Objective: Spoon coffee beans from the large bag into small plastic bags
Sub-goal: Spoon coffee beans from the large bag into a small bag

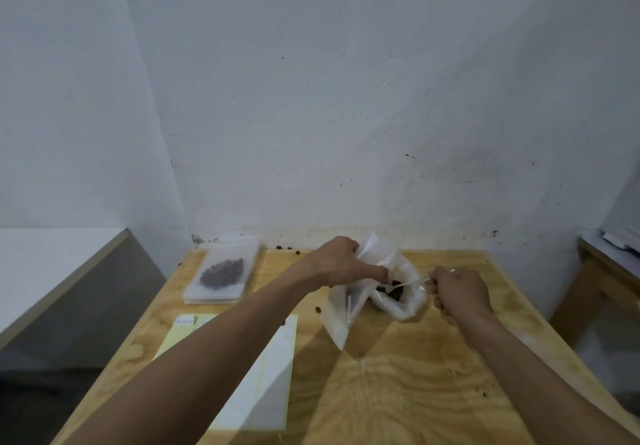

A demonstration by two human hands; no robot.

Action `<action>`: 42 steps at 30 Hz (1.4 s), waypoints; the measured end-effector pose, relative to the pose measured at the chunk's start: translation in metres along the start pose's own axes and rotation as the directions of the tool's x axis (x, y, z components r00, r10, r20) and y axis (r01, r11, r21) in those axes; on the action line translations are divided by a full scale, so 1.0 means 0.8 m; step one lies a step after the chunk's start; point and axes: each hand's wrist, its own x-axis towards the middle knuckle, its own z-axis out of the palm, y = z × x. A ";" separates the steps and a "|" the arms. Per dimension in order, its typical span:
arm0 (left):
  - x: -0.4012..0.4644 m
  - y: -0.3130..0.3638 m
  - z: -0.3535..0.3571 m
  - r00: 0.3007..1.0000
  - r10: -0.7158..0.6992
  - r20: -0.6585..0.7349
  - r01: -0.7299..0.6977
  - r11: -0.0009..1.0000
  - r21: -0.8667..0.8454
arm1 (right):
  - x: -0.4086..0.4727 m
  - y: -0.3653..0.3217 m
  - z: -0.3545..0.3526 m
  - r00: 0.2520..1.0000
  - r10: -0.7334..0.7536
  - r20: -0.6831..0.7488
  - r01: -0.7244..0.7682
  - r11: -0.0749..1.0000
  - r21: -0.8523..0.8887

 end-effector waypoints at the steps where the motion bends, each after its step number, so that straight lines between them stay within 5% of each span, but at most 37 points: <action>1: 0.001 -0.004 -0.003 1.000 -0.025 -0.002 0.025 1.000 0.018 | 0.000 0.001 0.000 0.998 0.054 0.024 -0.055 0.997 0.049; 20: -0.032 -0.046 -0.047 0.985 0.033 -0.168 0.001 0.980 0.201 | 0.013 -0.117 -0.024 0.978 -0.196 0.066 0.180 0.963 0.200; 30: -0.029 -0.037 -0.035 0.993 0.029 -0.112 -0.013 0.990 0.143 | -0.035 -0.147 -0.020 0.777 -0.626 0.070 0.629 0.767 -0.124; 34: -0.027 -0.037 -0.033 0.999 -0.020 -0.026 0.019 0.999 -0.047 | -0.021 -0.131 -0.033 0.755 -0.656 0.008 0.629 0.720 -0.293; 42: -0.017 -0.027 -0.011 0.991 -0.125 0.041 0.127 0.989 -0.069 | -0.022 -0.060 -0.018 0.801 -0.593 0.078 0.537 0.655 -0.531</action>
